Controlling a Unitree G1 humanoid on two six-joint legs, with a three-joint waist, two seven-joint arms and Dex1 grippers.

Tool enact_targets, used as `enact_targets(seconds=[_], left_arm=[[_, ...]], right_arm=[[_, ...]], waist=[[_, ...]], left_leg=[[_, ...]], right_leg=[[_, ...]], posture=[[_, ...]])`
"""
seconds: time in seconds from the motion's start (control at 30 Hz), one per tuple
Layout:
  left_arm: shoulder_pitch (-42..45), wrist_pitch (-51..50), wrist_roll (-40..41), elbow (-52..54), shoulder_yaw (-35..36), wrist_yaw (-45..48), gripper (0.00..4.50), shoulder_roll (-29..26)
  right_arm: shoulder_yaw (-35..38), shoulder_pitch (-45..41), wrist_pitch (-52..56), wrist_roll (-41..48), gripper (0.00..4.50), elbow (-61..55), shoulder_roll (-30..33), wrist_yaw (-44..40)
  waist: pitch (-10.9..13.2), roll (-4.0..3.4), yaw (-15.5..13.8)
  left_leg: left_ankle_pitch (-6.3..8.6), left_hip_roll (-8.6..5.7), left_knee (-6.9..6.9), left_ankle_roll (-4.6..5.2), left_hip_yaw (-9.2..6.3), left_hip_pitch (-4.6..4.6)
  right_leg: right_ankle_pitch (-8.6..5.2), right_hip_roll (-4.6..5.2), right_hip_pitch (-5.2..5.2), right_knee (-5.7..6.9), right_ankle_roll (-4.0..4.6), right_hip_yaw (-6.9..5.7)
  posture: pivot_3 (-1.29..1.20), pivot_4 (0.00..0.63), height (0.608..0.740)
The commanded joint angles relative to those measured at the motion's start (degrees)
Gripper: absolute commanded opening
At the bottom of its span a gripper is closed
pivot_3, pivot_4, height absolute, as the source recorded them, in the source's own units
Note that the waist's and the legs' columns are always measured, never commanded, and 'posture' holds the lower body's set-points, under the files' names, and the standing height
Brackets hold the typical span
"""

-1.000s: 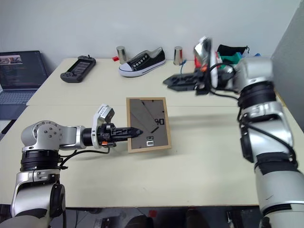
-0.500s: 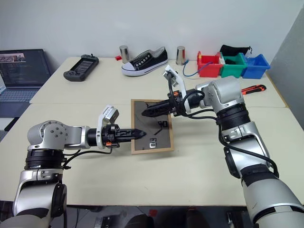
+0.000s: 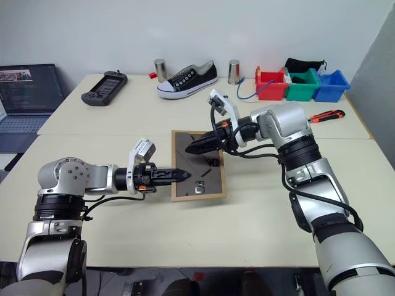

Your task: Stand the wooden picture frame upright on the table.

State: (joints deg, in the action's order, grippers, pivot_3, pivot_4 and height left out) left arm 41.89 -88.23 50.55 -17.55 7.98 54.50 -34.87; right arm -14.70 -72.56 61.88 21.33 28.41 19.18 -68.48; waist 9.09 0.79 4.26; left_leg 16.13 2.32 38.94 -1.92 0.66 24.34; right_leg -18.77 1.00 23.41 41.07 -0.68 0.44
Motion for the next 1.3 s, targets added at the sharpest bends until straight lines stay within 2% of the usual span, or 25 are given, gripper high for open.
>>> enact_targets(seconds=[0.03,0.43,0.8,1.07,1.3], left_arm=[[1.0,1.1,1.4,1.8,0.3,1.9,1.28,-0.2],[0.9,1.8,1.1,1.4,-0.5,2.6,1.28,-0.6],[1.0,1.8,1.1,1.6,-0.8,3.2,1.28,-0.3],[0.6,1.8,1.3,2.1,-1.1,3.4,1.28,-0.5],[0.1,1.7,1.9,2.9,-1.2,3.7,1.28,-0.6]], right_arm=[[-0.6,-0.2,0.0,0.3,4.09,-2.1,-0.2,-0.4],[0.1,0.0,9.5,8.7,4.09,-7.6,3.4,-8.2],[-0.1,0.9,11.9,14.0,4.09,-10.6,7.1,-14.3],[-1.0,2.0,7.7,11.0,4.09,-8.4,8.3,-12.0],[-4.1,3.6,-2.2,4.1,4.09,-0.3,13.4,-14.4]], waist=[[0.0,0.00,0.1],[0.0,0.00,0.4],[0.0,0.00,0.4],[0.0,0.00,0.4],[0.0,0.01,0.2]], left_leg=[[0.00,0.00,0.00,0.00,0.00,0.00],[0.00,-0.01,0.00,0.00,-0.08,0.00],[0.00,-0.01,0.00,0.00,-0.09,0.01],[0.00,-0.01,0.00,0.00,-0.10,0.01],[0.00,-0.05,0.01,0.00,-0.11,0.01]], right_leg=[[0.00,0.00,0.00,0.00,0.00,0.00],[0.00,0.00,-0.02,0.00,0.00,-0.06],[0.00,-0.01,-0.03,-0.03,0.00,-0.06],[0.00,-0.01,-0.03,-0.03,0.00,-0.06],[0.00,0.01,-0.09,-0.09,0.00,-0.05]], posture=[[0.00,0.150,0.740],[0.00,0.150,0.740],[0.00,0.150,0.740],[0.00,0.150,0.740],[0.00,0.150,0.740]])
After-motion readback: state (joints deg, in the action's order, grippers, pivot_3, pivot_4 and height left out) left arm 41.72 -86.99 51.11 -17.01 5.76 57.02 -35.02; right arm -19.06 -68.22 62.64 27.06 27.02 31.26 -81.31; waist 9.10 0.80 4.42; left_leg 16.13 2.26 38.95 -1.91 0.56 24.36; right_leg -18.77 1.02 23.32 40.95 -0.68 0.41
